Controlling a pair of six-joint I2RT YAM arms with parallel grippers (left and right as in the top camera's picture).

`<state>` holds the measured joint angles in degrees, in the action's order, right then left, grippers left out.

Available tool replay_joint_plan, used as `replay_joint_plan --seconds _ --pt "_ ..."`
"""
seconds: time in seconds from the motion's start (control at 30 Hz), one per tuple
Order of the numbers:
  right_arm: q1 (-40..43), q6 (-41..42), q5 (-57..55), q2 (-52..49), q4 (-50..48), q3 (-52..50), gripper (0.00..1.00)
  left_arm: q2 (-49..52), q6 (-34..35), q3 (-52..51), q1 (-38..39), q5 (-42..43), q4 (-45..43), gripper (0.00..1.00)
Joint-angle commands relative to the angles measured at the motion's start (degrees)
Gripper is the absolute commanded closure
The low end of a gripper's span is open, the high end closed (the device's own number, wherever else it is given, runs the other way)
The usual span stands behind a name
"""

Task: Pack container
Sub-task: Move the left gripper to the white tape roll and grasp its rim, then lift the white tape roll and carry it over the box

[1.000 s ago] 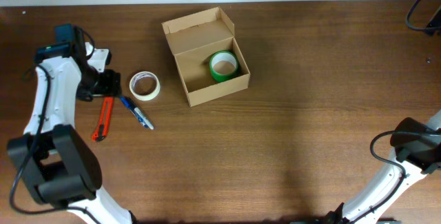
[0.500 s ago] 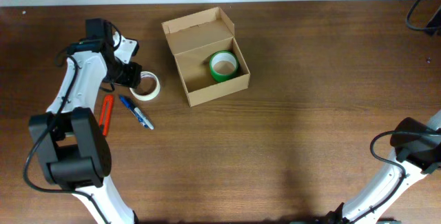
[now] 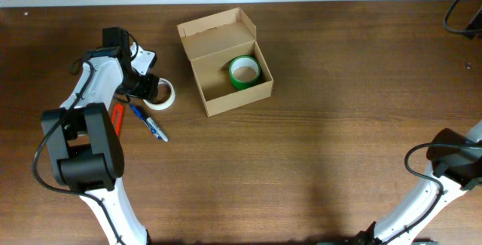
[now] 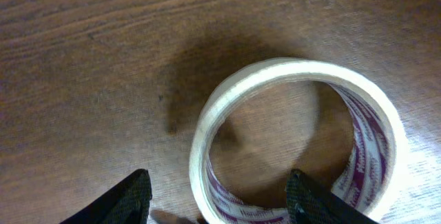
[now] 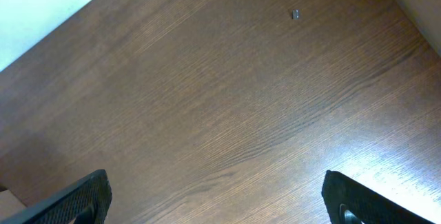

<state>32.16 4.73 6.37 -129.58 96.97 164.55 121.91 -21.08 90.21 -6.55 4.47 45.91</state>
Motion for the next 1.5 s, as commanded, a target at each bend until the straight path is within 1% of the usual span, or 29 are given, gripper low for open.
replay_joint_plan --seconds 0.0,0.33,0.47,0.5,0.63,0.7,0.8,0.83,0.93,1.0,1.07,1.17,1.2,1.23,1.3,1.4,1.47 --pt "-0.26 0.46 0.52 0.59 0.33 0.24 0.01 0.90 -1.09 0.09 -0.35 0.07 -0.96 0.38" --pt "-0.26 0.46 0.52 0.59 0.33 0.24 0.01 3.17 -0.20 0.09 -0.35 0.07 -0.92 0.38" --pt "-0.26 0.46 0.52 0.59 0.33 0.24 0.01 4.04 -0.15 0.09 -0.35 0.07 -0.44 0.43" --pt "-0.26 0.46 0.52 0.59 0.33 0.24 0.01 4.04 -0.15 0.09 -0.35 0.04 -0.50 0.45" --pt "-0.26 0.46 0.52 0.59 0.33 0.24 0.01 4.04 0.85 0.11 -0.37 -1.46 -0.52 0.72" --pt "-0.26 0.46 0.52 0.59 0.33 0.24 0.01 4.04 0.85 0.11 -0.37 -1.51 -0.50 0.83" --pt "-0.26 0.46 0.52 0.59 0.33 0.24 0.01 4.04 1.53 0.44 -0.37 -2.47 0.15 0.96" --pt "-0.26 0.46 0.52 0.59 0.33 0.24 0.01 4.02 1.86 1.05 -0.35 -2.69 0.98 0.98" --pt "-0.26 0.46 0.52 0.59 0.33 0.24 0.01 4.02 2.40 4.55 -0.35 -2.78 4.63 0.98" --pt "-0.26 0.46 0.52 0.59 0.33 0.24 0.01 4.02 2.69 9.92 -0.20 -2.89 9.88 0.98" --pt "-0.26 0.46 0.52 0.59 0.33 0.24 0.01 4.02 5.35 16.04 0.15 -5.01 14.69 0.98" --pt "-0.26 0.46 0.52 0.59 0.33 0.24 0.01 4.02 12.50 29.59 0.85 -7.28 25.42 0.98" --pt "-0.26 0.46 0.52 0.59 0.33 0.24 0.01 4.02 18.14 39.10 1.46 -7.19 32.52 0.98" --pt "-0.26 0.46 0.52 0.59 0.33 0.24 0.01 4.02 20.81 45.07 2.05 -6.60 36.48 0.98" --pt "-0.26 0.46 0.52 0.59 0.33 0.24 0.01 4.02 23.89 54.60 3.61 -4.81 41.90 0.98" --pt "-0.26 0.46 0.52 0.59 0.33 0.24 0.01 4.02 26.58 66.97 7.87 -4.72 46.73 0.98" --pt "-0.26 0.46 0.52 0.59 0.33 0.24 0.01 4.02 28.22 72.43 11.65 -4.76 47.80 0.98"
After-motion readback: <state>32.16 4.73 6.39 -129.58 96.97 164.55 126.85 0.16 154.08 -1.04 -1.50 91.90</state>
